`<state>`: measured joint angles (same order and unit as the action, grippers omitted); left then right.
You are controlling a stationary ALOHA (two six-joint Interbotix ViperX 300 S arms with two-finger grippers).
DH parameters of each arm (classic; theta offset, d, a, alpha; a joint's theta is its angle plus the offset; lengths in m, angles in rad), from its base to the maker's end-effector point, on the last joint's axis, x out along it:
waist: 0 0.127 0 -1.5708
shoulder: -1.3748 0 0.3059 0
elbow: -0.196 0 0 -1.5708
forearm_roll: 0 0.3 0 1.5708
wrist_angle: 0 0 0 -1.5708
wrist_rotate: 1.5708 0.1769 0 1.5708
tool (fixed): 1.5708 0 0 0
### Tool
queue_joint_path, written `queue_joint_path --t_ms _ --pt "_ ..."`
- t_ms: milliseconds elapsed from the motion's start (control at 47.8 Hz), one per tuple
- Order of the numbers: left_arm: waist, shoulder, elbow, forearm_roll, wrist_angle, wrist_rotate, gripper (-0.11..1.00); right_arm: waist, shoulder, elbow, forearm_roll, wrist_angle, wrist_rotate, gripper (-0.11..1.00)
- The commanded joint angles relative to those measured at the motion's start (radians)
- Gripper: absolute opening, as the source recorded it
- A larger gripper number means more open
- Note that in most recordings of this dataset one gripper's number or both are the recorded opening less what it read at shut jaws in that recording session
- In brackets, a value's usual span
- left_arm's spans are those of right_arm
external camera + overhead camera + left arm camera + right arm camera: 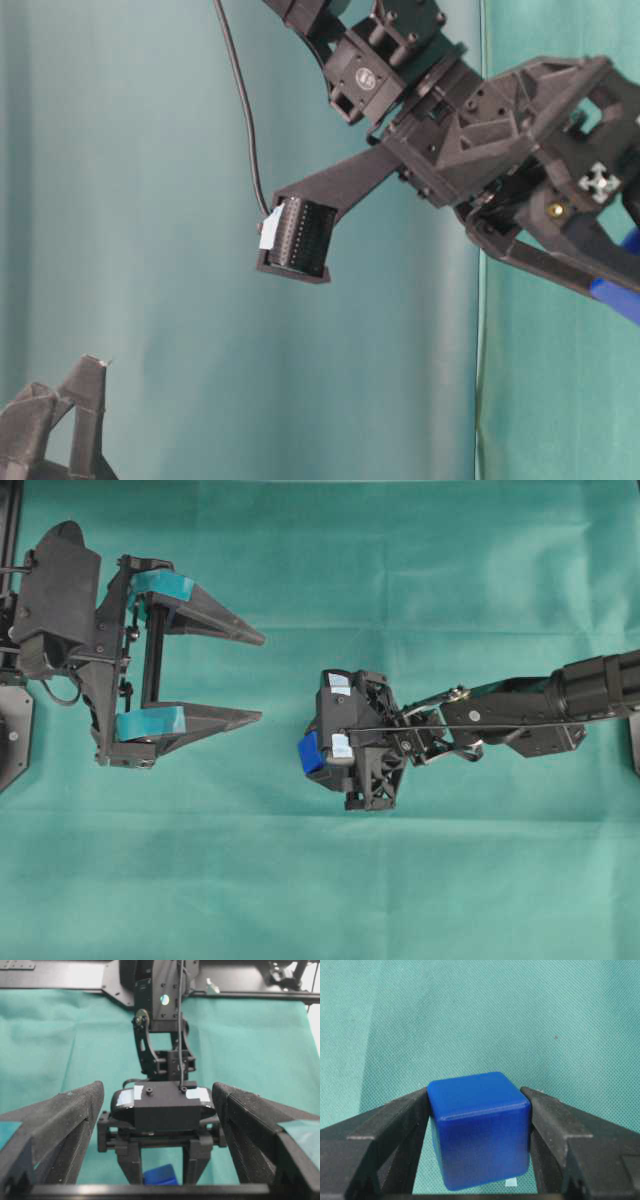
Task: Handover the blue block to the right arm after grasping it with the left arm, then place it in the designated position.
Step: 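Lower the cube with the right gripper onto the white tape marks, then open the right gripper, release the cube, and lift away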
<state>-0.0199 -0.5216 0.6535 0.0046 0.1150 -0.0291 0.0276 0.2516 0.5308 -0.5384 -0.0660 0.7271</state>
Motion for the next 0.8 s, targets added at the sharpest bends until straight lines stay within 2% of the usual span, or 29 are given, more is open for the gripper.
queue_joint_path --t_ms 0,733,775 --pt "0.003 -0.003 -0.018 0.000 -0.008 0.002 1.00 -0.002 -0.015 -0.017 -0.002 -0.005 -0.002 0.61" --pt "0.003 -0.003 -0.020 0.000 -0.009 0.002 1.00 -0.003 -0.015 -0.021 0.002 0.003 0.005 0.61" --pt "0.003 -0.003 -0.020 0.000 -0.009 0.000 1.00 -0.003 -0.017 -0.025 0.006 0.006 0.005 0.67"
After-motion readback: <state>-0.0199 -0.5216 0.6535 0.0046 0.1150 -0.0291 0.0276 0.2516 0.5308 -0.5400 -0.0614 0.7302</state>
